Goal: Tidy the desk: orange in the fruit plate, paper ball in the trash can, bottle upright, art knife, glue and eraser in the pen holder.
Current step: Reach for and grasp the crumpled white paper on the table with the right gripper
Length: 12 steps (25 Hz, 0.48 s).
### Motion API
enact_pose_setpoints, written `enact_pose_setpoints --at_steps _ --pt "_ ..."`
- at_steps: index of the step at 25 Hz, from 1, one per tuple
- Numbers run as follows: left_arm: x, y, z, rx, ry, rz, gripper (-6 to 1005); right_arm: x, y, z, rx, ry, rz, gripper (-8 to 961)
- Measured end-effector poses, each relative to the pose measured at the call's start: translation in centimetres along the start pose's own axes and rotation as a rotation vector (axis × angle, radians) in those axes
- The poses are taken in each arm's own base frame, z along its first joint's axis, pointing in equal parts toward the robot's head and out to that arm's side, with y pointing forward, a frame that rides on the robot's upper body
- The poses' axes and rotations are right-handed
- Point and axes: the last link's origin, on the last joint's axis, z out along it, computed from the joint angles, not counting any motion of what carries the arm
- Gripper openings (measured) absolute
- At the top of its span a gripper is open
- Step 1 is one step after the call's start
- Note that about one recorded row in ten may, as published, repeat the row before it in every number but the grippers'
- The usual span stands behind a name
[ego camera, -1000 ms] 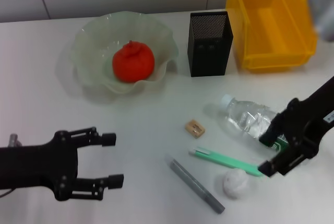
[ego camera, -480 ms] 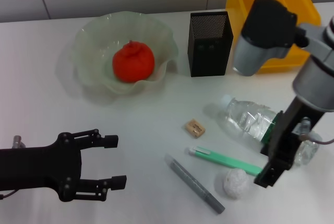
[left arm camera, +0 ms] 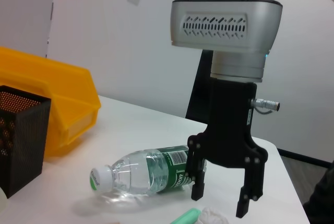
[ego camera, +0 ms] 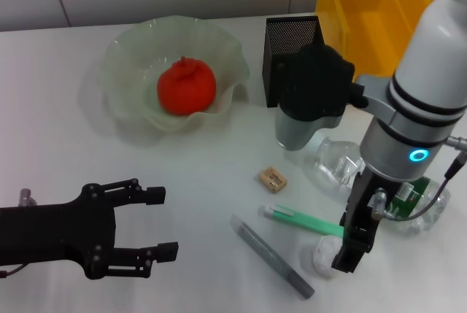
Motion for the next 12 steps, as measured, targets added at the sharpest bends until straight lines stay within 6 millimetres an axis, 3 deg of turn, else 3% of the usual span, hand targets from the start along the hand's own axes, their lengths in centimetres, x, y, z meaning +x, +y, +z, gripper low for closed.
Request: enact_pose_setpoints --at_steps 12 --pt "-0.2 0.0 0.0 0.007 -0.005 -0.003 856 -1.1 1.0 1.9 -0.016 0.031 -0.033 677"
